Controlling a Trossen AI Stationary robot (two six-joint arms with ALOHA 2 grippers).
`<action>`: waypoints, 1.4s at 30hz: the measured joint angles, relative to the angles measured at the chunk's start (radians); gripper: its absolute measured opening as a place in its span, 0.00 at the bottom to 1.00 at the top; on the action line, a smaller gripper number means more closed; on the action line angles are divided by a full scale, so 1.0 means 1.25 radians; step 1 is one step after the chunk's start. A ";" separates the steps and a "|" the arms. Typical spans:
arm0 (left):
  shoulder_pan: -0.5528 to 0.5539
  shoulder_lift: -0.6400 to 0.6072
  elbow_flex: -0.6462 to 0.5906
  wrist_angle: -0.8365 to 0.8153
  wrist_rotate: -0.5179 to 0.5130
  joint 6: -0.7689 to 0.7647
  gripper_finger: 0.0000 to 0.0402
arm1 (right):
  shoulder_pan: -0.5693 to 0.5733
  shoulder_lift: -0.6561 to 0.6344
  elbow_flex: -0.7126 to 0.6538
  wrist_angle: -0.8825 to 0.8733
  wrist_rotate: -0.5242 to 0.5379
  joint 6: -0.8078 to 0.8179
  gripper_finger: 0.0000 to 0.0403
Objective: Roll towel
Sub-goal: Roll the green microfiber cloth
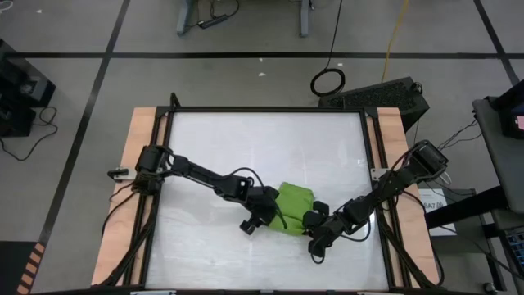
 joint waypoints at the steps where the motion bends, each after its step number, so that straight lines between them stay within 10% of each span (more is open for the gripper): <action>1: 0.000 0.000 -0.008 0.015 -0.005 -0.007 0.49 | 0.000 0.000 0.000 0.000 0.000 0.000 0.01; 11: 0.005 0.009 -0.065 0.108 0.029 -0.050 0.47 | 0.000 0.000 0.000 0.000 -0.002 0.020 0.01; 20: 0.043 0.028 -0.065 0.129 0.165 -0.075 0.05 | 0.023 0.000 0.000 0.009 -0.006 -0.022 0.23; 29: 0.093 0.033 -0.069 0.129 0.385 -0.157 0.05 | 0.084 -0.014 0.001 0.004 0.037 -0.027 0.51; 42: 0.153 0.091 -0.058 0.228 0.603 -0.414 0.05 | 0.116 -0.070 0.001 0.002 0.208 -0.119 0.53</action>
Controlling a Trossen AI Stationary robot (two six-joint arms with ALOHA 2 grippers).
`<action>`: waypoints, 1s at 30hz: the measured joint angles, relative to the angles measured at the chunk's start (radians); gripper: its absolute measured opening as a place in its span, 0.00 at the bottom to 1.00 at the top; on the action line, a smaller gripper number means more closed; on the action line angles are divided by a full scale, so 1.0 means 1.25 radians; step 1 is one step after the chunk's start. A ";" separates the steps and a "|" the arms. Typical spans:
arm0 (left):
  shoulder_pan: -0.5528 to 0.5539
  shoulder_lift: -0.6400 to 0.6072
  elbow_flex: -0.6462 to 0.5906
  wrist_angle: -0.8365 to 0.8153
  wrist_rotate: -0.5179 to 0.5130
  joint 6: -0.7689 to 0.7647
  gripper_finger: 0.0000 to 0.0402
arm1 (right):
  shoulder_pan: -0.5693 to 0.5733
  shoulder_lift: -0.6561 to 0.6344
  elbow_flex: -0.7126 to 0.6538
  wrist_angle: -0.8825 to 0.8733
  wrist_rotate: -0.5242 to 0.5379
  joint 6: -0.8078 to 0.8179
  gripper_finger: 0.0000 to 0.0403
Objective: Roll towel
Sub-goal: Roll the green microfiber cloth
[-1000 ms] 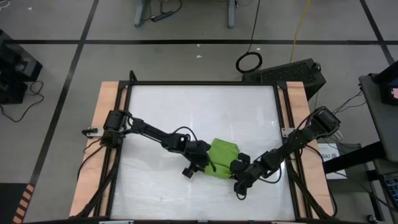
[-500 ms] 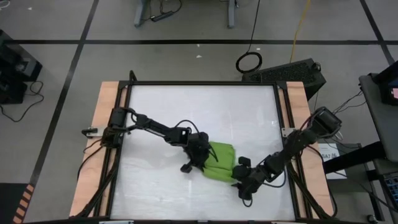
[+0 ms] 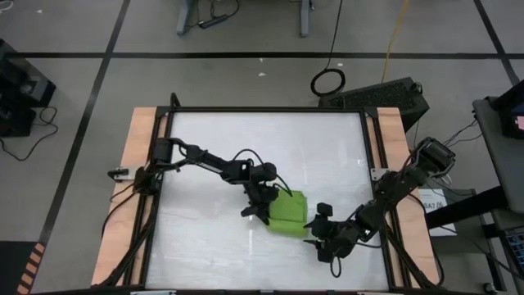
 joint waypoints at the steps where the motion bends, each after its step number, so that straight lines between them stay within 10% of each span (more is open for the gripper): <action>1: 0.002 0.004 0.005 0.006 0.014 -0.020 0.05 | 0.000 0.000 0.000 0.000 0.019 -0.005 0.53; 30: 0.052 0.005 0.025 -0.104 -0.056 -0.145 0.04 | -0.005 0.069 0.000 -0.093 0.101 -0.085 0.53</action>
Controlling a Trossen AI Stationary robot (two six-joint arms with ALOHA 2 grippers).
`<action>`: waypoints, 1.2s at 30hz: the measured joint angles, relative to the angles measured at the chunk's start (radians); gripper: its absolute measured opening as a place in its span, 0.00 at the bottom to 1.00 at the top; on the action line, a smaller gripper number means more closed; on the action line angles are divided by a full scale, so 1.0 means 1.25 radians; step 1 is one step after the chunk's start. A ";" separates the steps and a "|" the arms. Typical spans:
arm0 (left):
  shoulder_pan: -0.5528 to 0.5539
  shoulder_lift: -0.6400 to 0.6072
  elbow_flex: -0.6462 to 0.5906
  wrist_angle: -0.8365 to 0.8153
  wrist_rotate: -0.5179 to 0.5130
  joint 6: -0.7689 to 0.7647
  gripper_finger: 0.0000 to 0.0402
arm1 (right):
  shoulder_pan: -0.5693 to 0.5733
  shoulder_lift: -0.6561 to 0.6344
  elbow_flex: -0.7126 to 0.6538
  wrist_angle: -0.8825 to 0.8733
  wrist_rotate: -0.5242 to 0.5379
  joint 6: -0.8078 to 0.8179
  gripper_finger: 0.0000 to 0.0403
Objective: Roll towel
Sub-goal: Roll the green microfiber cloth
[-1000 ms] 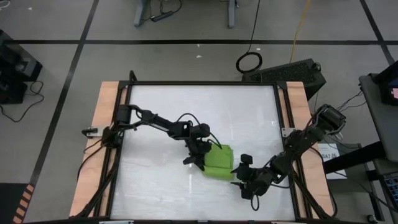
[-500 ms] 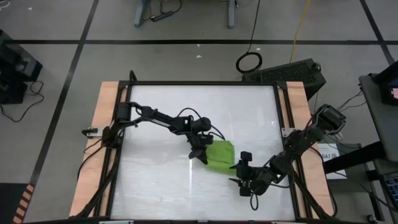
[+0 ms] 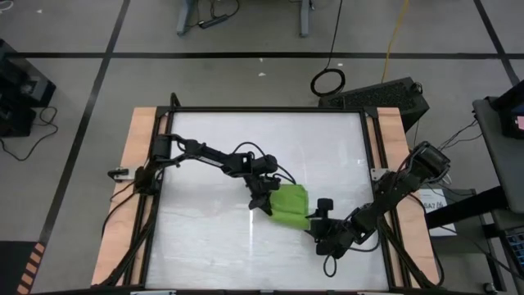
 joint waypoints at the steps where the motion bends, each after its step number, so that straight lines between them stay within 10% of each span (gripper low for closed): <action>1: 0.000 0.000 0.000 -0.005 -0.002 0.000 0.04 | -0.001 0.008 0.000 0.003 0.000 0.000 0.53; 11: 0.000 -0.001 -0.001 -0.017 -0.013 0.000 0.04 | -0.030 0.048 0.000 0.021 0.000 0.048 0.47; 18: 0.000 -0.009 -0.003 -0.034 -0.020 0.008 0.07 | -0.056 0.049 0.000 0.058 -0.063 0.168 0.22; 23: -0.001 -0.047 -0.005 -0.058 -0.082 0.067 0.22 | -0.071 0.047 0.001 0.108 -0.194 0.210 0.03; 36: -0.070 -0.201 -0.005 -0.111 -0.212 0.348 0.60 | -0.081 0.046 0.001 0.128 -0.297 0.338 0.01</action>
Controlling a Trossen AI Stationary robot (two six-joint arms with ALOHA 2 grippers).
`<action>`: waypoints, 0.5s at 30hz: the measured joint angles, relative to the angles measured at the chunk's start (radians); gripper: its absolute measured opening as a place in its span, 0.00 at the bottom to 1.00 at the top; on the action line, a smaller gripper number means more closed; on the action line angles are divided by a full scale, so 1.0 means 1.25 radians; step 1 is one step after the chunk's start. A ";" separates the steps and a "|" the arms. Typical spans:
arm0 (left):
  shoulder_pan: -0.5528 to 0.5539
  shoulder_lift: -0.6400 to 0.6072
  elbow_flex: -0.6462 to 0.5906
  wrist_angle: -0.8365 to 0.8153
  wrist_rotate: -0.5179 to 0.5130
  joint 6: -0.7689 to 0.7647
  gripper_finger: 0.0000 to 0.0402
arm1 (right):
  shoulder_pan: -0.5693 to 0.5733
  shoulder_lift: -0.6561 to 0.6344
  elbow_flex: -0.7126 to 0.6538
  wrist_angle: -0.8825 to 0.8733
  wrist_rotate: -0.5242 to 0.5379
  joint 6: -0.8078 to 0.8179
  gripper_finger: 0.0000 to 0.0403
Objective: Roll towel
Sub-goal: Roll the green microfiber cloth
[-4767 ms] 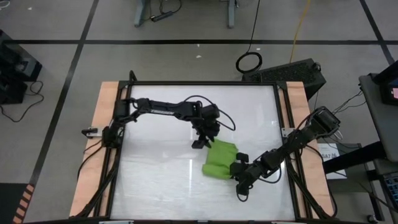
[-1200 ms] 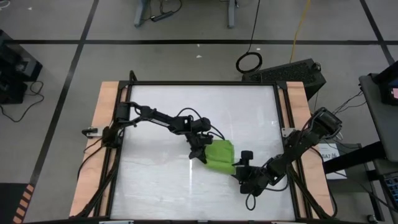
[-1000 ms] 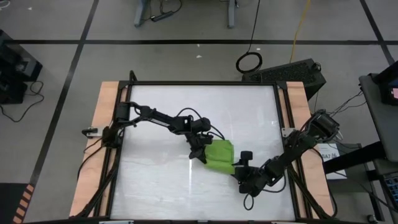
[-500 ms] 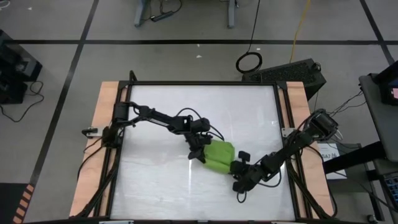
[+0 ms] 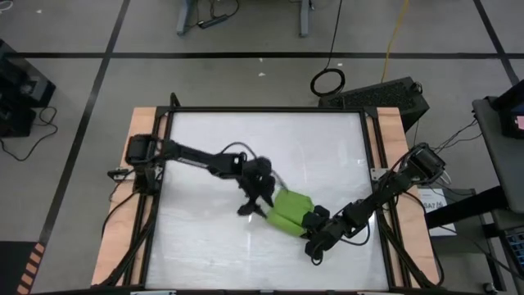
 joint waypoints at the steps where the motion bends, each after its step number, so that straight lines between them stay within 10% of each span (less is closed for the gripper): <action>1: -0.023 -0.011 0.000 -0.015 -0.040 0.052 0.60 | 0.000 0.000 0.000 0.001 -0.004 0.012 0.01; 7: -0.152 -0.017 0.001 -0.040 -0.322 0.276 0.57 | -0.009 0.001 -0.001 0.014 -0.030 0.055 0.00; 15: -0.190 0.029 0.002 0.006 -0.445 0.346 0.56 | -0.012 0.002 -0.001 0.035 -0.047 0.077 0.00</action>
